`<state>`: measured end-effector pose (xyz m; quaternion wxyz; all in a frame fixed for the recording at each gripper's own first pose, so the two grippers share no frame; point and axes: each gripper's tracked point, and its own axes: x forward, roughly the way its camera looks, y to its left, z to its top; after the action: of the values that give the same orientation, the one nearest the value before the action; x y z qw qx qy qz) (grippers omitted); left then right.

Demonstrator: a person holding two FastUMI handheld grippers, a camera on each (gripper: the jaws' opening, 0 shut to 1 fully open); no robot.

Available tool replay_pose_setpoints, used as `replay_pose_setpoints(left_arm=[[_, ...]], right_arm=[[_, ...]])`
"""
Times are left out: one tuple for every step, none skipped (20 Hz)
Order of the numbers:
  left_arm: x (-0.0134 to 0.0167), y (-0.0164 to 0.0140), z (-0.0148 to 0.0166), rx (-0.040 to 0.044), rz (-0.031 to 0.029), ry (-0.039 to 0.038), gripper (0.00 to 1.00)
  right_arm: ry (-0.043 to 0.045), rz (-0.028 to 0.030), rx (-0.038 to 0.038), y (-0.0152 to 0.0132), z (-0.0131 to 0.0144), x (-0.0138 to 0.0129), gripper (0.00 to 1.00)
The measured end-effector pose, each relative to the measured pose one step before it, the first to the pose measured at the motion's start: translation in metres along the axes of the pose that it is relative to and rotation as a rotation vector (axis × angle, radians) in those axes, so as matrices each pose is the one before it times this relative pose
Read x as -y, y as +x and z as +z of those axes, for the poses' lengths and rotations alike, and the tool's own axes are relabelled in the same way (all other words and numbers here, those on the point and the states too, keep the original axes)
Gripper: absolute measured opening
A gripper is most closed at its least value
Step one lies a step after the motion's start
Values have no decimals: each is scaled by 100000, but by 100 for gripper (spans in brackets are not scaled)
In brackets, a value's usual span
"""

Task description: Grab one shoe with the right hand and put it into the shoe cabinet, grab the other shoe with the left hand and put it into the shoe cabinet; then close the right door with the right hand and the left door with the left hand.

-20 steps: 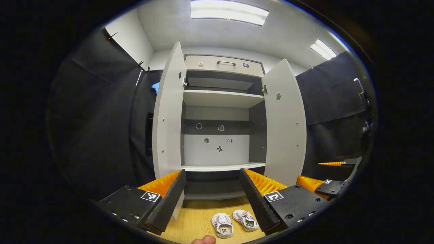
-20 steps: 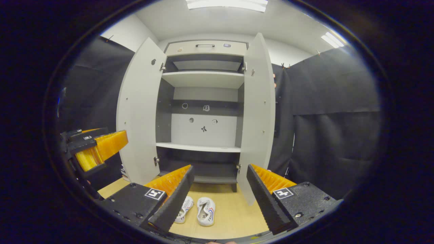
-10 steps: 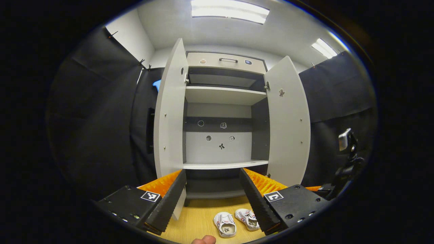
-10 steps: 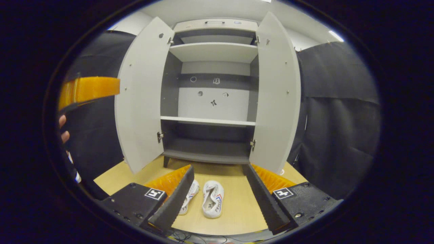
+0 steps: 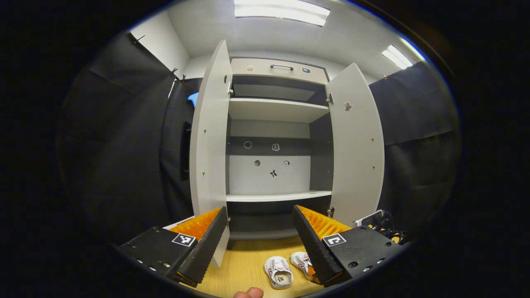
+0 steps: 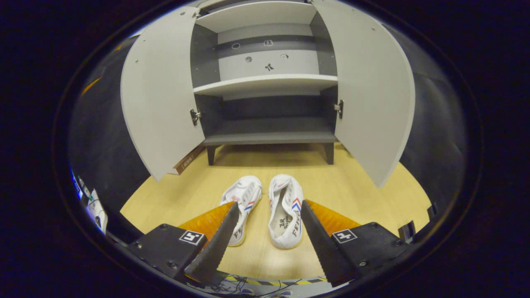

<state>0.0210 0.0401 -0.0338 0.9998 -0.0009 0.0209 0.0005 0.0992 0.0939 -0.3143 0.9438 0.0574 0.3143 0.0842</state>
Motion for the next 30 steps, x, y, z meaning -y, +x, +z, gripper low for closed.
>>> replay_pose_setpoints(left_arm=[[-205,139,-224,-436,348,-385,95],[-276,124,-223,-325,397,-473,95],[-272,94,-169,-201,366,-545,95],[-206,96,-140,-171,166,-536,95],[-196,52,-62,40,200,-348,95],[-131,85,-124,126,292,44,95],[-225,140,-129,-15,173,159,95],[-90,118,-193,-18,-69,258,95],[-144,51,-124,-95,50,316,95],[-153,124,-202,-179,30,357,95],[-24,123,-132,-278,13,203,95],[-123,165,-198,-334,89,12,95],[-57,-35,-206,-378,8,-145,95],[-145,84,-214,-392,28,-243,95],[-101,219,-236,-473,50,-204,95],[-151,136,-170,-365,118,-32,95],[-153,-1,-47,-266,312,25,95],[-120,116,-136,-146,239,93,95],[-243,164,-164,-63,317,16,95],[-139,89,-89,-246,90,20,95],[-21,122,-113,-333,49,63,95],[-61,23,-129,-172,101,115,95],[-89,60,-91,-260,54,82,95],[-86,42,-216,-362,-86,92,95],[31,74,-73,-331,53,75,95],[56,66,-98,-307,22,12,95],[11,92,-217,-288,-65,-68,95],[-58,-15,-102,-300,28,-175,95],[56,89,-124,-317,-29,-252,95],[10,-1,-30,-147,10,-354,95]], right_arm=[[961,182,-2756,825,-857,45,96],[567,-236,-2757,735,-621,92,95],[416,134,-2471,822,-591,125,92],[409,-250,-1827,603,-280,43,91],[-44,-22,-1915,644,-313,85,90],[-204,-130,-1351,746,-39,81,88],[-154,-558,-1459,682,-8,147,86],[339,-225,-1015,680,106,96,85],[676,-690,-1224,729,-14,165,85],[618,-160,-1097,663,137,97,83],[400,-243,-1266,685,39,59,80],[235,84,-997,589,127,114,77],[419,121,-1211,810,-25,-92,73],[321,415,-1631,591,-28,-103,63],[307,392,-1371,680,-54,-111,56],[58,32,-974,605,19,-174,63],[-9,-354,-870,679,-83,-196,62],[-165,-453,-769,698,17,-146,61],[-233,-816,-590,464,79,-78,60],[-878,-780,-29,589,180,7,59],[-714,-1394,-217,597,153,270,55],[-523,-1430,-165,267,145,211,42],[-227,-1713,124,412,268,320,43],[569,-1100,589,327,214,143,40],[555,-860,613,152,156,240,24],[605,-87,534,235,140,115,18],[-331,401,420,126,110,-48,8],[-1034,675,837,-46,156,1,15],[-1009,344,1066,203,104,-38,12],[-331,-869,1081,147,133,93,10]])
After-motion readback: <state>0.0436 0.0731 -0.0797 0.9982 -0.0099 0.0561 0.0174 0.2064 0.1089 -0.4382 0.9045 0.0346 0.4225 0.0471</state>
